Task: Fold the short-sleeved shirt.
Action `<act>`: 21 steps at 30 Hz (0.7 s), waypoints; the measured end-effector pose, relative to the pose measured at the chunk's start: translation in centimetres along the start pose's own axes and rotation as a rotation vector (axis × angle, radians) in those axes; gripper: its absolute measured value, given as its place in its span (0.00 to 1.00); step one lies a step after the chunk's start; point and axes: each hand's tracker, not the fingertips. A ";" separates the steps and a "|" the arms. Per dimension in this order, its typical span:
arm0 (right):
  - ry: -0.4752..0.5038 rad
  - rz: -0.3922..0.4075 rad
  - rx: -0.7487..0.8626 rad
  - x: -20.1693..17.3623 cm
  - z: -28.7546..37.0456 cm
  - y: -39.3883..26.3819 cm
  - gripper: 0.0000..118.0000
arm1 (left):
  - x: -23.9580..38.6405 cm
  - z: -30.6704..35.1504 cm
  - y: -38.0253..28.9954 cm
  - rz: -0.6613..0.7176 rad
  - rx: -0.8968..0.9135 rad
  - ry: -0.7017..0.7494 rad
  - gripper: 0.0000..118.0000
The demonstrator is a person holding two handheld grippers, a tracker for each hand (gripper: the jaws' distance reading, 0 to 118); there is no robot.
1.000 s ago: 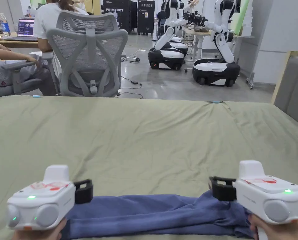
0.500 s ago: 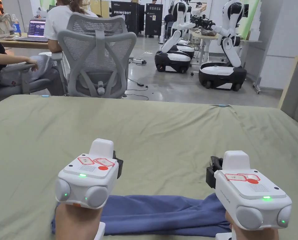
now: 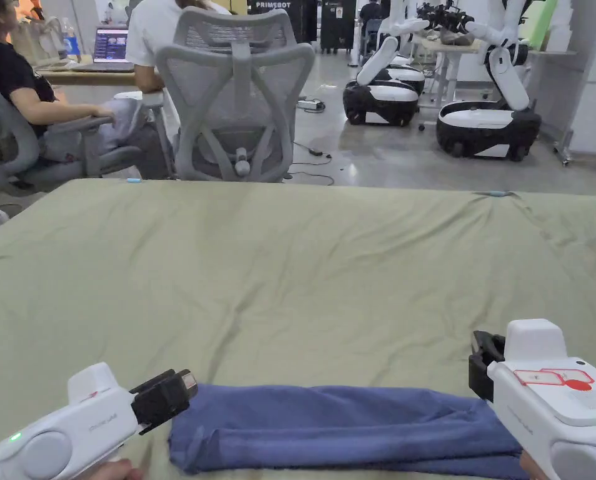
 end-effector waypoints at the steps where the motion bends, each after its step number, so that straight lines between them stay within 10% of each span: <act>1: 0.003 -0.004 -0.006 -0.2 -0.3 -0.1 0.00 | -1.4 -0.4 -0.2 0.068 -0.035 -0.024 0.93; 10: 0.005 -0.008 -0.048 -1.5 -1.5 -0.1 0.00 | -3.3 -8.0 -3.0 0.430 -0.215 -0.454 0.93; 12: 0.002 -0.012 -0.053 -1.5 -1.6 -0.1 0.00 | -2.5 -9.3 -3.0 0.418 -0.206 -0.400 0.63; 13: -0.001 -0.013 -0.055 -1.5 -1.5 -0.2 0.00 | -2.3 -9.5 -3.0 0.430 -0.205 -0.384 0.22; 14: -0.002 -0.012 -0.058 -1.5 -1.5 -0.1 0.00 | -2.0 -10.1 -3.1 0.459 -0.220 -0.303 0.08; 21: -0.005 0.015 -0.078 -1.5 -1.8 -0.5 0.00 | -1.5 -5.6 0.1 0.356 -0.042 -0.154 0.07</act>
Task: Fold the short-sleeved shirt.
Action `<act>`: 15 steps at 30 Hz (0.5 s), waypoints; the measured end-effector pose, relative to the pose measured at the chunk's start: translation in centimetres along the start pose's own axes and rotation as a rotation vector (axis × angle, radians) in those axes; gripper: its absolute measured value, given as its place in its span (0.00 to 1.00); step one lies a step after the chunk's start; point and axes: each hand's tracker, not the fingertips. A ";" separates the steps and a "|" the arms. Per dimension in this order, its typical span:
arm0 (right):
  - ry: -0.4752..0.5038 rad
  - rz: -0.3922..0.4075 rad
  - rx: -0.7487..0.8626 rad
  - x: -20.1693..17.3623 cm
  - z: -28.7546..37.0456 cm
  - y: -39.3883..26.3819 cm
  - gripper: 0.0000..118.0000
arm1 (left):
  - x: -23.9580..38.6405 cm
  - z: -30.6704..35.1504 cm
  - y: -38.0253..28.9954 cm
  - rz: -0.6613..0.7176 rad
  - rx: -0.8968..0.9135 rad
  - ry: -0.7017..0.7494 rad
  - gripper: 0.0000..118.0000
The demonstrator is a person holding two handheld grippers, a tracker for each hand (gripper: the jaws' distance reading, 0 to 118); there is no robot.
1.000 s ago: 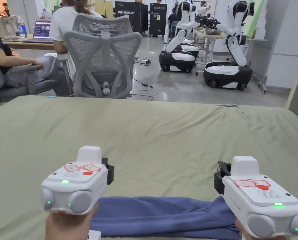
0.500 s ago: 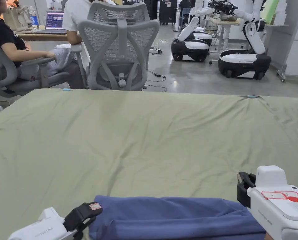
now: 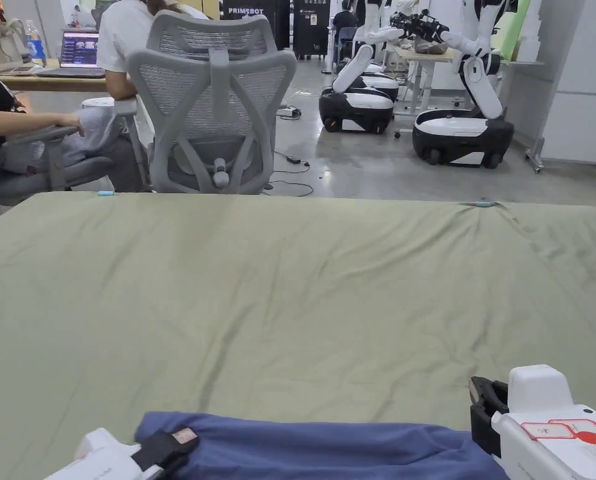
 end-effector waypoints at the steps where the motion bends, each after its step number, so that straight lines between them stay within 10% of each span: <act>1: 0.001 0.002 -0.001 0.0 -0.1 0.0 0.00 | 0.5 0.9 0.8 -0.039 0.047 0.047 0.07; 15: 0.022 0.034 -0.008 -0.1 -0.6 -0.2 0.00 | 15.5 -3.8 -12.0 -0.830 0.027 0.316 0.07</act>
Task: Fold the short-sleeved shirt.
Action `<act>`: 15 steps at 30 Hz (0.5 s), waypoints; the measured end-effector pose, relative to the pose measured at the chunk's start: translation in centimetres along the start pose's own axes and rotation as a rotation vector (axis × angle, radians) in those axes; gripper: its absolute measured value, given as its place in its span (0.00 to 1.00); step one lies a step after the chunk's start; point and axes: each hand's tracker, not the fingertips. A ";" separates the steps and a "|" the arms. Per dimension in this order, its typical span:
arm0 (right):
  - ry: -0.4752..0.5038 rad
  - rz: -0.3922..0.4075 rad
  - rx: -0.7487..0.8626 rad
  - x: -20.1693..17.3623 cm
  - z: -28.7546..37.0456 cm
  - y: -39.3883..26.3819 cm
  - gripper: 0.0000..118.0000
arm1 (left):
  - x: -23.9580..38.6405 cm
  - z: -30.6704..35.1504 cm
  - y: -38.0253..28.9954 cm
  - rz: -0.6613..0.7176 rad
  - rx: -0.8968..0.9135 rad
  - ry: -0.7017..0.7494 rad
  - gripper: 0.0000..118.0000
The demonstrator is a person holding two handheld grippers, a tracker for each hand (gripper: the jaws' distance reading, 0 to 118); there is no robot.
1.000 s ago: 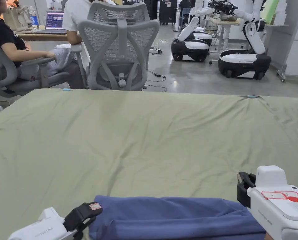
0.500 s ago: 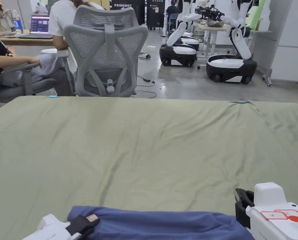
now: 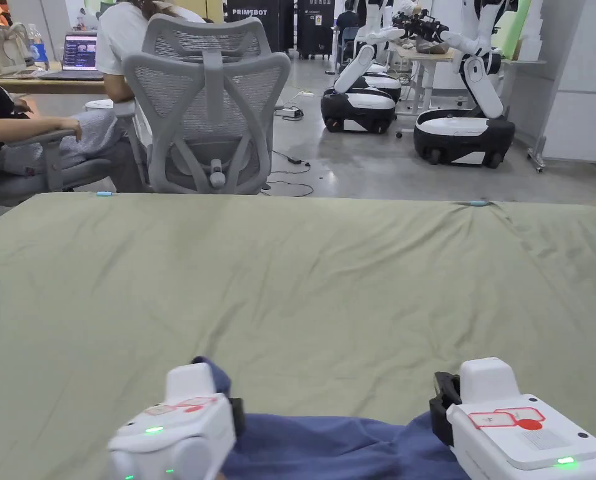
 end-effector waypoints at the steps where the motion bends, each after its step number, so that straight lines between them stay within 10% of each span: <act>1: -0.004 -0.003 -0.005 0.2 0.0 0.0 0.00 | 2.0 -0.8 -0.5 -0.040 -0.011 -0.004 0.07; 9: 0.015 -0.071 -0.032 2.2 0.6 -1.4 0.00 | 11.3 -5.7 -4.7 -0.258 -0.150 0.013 0.11; 13: 0.053 -0.081 -0.038 3.0 1.0 -1.7 0.00 | 8.4 -3.0 -2.3 -0.104 -0.095 -0.213 0.66; 15: 0.090 -0.098 -0.036 3.4 1.1 -1.8 0.00 | 6.6 -0.6 -0.7 -0.023 0.011 -0.245 0.73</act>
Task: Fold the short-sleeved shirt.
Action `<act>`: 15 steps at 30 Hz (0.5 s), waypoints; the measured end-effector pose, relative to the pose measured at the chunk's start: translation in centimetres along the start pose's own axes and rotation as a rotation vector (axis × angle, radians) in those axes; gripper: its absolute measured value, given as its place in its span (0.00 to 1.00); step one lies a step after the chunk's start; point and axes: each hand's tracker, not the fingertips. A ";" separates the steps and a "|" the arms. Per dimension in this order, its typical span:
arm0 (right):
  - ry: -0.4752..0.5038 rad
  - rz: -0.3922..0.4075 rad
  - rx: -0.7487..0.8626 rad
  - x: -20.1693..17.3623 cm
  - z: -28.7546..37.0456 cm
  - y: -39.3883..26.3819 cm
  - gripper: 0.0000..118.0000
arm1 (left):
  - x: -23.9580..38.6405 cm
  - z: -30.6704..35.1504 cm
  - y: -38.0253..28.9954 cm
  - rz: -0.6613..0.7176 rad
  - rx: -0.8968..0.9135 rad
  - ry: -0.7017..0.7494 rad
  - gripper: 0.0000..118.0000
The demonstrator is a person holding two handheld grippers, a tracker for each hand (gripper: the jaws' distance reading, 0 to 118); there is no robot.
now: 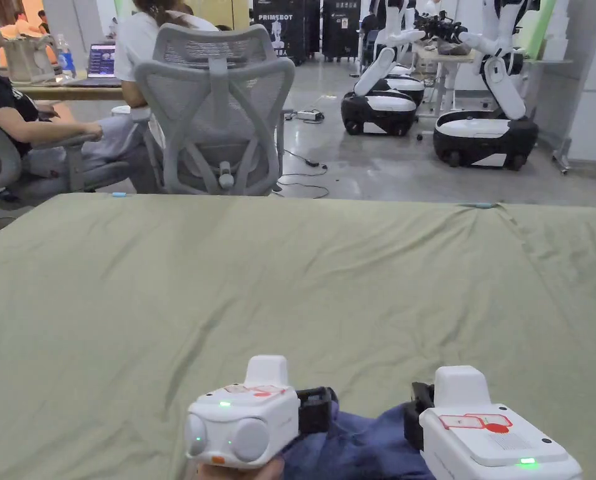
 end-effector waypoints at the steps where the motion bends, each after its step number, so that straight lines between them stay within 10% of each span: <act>1: 0.015 -0.007 0.000 0.2 0.1 0.0 0.00 | -0.8 1.2 0.7 0.029 0.041 -0.016 0.73; 6: 0.019 0.012 -0.012 0.0 -0.5 -0.3 0.00 | -4.2 2.3 1.5 0.192 -0.040 0.071 0.64; 10: 0.029 -0.009 -0.047 0.2 -1.1 -0.9 0.00 | -3.2 0.1 -0.8 0.141 -0.199 0.076 0.00; 15: 0.027 -0.039 -0.054 1.2 -0.8 -1.4 0.00 | 0.4 -3.7 -3.9 0.144 -0.296 -0.060 0.00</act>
